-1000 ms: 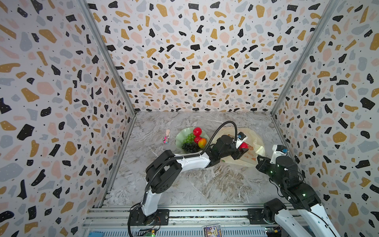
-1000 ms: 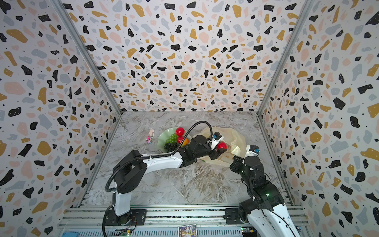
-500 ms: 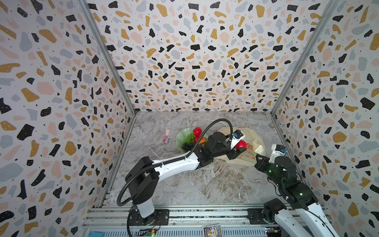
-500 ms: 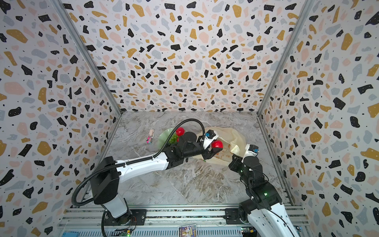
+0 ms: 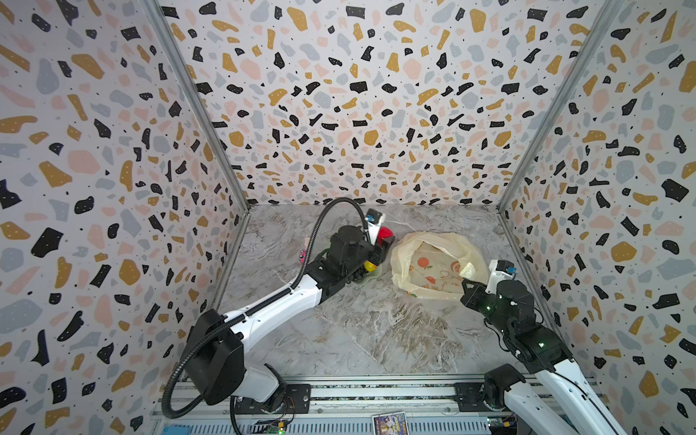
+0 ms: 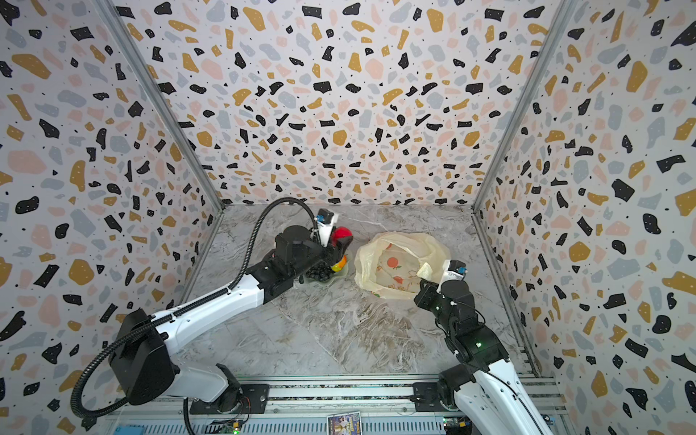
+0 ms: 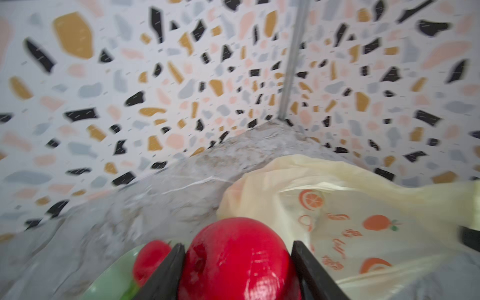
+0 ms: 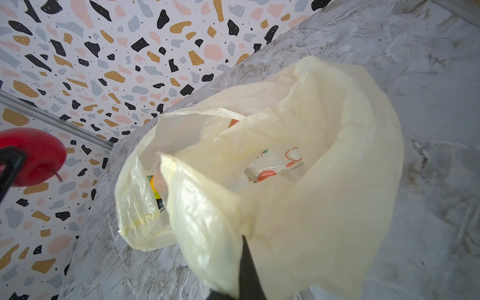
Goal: Take fruits out of the plastic bag
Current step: Place the fake fruit on the plate.
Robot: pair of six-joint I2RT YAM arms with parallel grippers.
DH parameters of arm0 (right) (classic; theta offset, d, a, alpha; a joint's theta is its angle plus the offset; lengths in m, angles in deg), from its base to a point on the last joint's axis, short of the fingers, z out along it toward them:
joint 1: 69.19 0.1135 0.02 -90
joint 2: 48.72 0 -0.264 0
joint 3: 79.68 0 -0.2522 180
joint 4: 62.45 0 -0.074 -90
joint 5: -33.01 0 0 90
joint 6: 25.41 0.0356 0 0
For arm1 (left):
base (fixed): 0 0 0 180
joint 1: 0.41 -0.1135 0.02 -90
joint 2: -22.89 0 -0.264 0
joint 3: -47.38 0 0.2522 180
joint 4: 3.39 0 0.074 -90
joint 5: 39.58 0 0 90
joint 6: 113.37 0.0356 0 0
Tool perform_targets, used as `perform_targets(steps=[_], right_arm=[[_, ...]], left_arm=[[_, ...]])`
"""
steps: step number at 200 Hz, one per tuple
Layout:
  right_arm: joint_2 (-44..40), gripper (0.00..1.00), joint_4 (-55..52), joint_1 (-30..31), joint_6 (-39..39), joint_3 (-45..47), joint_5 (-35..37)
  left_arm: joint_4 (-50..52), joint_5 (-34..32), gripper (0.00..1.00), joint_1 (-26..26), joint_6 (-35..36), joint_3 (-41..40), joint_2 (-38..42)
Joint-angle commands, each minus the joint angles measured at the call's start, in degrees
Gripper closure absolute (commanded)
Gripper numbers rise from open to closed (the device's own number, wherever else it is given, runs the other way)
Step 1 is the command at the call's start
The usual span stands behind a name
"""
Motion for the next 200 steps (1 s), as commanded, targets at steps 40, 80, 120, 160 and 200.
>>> perform_targets(steps=[40,80,120,160,200], right_arm=[[-0.9,1.00,1.0,0.4,-0.9,-0.4,-0.9],[-2.3,1.00,-0.3,0.5,-0.6,-0.5,-0.4],[-3.4,1.00,-2.0,0.5,-0.7,-0.7,0.1],[-4.0,1.00,-2.7,0.5,-0.7,-0.6,0.5],[-4.7,1.00,-3.4,0.5,-0.8,-0.8,0.6]], left_arm=[[8.8,-1.9,0.68,-15.1,-10.2,4.0,-12.2],[12.6,-4.3,0.66,-17.0,-10.5,8.8,-20.1],[10.8,-1.6,0.58,-17.1,-11.0,9.6,-22.5],[12.2,1.2,0.57,-17.0,-11.3,12.6,-26.6],[13.2,0.5,0.36,-16.7,-11.3,13.7,-27.5]])
